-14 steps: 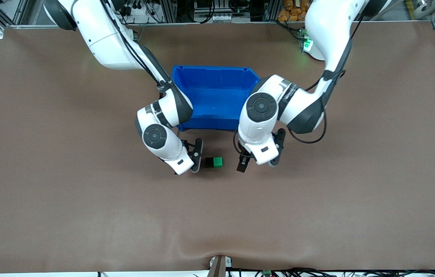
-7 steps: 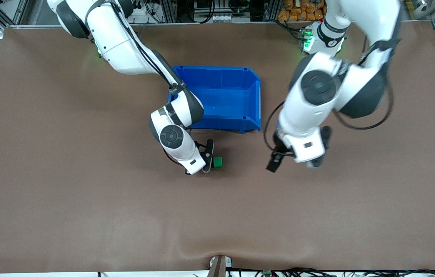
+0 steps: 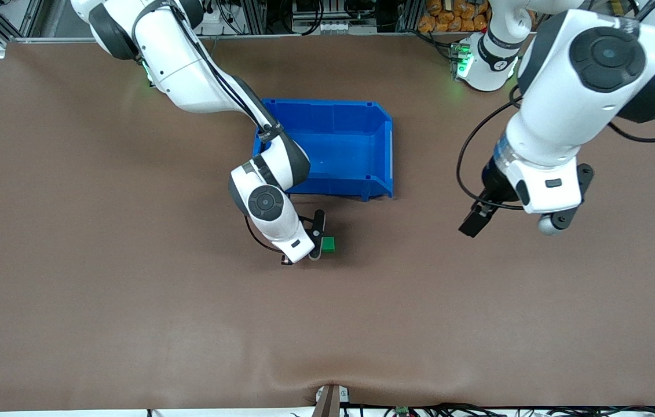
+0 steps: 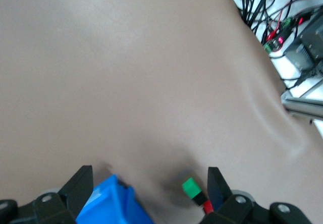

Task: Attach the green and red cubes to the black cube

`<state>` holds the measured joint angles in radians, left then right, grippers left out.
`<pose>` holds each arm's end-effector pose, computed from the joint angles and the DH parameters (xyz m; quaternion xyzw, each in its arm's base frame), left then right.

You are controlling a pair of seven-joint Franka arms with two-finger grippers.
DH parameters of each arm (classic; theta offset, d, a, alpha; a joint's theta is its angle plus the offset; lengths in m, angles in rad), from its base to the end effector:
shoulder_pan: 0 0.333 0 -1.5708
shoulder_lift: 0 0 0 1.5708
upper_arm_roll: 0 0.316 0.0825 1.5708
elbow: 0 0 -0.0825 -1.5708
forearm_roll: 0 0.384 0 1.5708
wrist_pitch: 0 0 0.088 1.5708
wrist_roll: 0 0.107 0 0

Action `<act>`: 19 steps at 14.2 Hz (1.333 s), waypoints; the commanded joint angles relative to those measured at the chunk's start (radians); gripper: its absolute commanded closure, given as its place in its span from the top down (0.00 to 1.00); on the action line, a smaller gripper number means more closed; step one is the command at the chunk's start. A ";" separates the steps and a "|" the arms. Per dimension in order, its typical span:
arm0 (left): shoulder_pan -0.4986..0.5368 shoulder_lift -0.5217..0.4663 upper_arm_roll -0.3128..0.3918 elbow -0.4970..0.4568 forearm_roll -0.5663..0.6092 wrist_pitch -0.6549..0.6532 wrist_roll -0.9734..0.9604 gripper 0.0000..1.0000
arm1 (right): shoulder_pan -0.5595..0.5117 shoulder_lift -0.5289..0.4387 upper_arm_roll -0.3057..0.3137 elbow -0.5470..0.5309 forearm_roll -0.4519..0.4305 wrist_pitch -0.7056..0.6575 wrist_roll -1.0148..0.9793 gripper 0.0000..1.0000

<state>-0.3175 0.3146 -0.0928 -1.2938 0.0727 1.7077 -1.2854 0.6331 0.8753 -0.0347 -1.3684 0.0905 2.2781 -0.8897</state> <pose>0.6127 -0.2481 0.5790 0.9045 0.4229 0.0497 0.0231 0.6062 0.4226 0.1937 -0.7504 -0.6604 -0.0205 0.0189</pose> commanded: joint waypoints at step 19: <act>0.264 -0.219 0.021 -0.106 -0.001 -0.235 0.946 1.00 | -0.320 -0.355 -0.048 0.009 0.000 -0.418 0.069 1.00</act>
<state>-0.0470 0.1681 -0.0863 -1.3111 0.0731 1.4713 -0.4273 0.3860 0.6039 -0.1068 -1.3183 0.0855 1.9352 -0.8286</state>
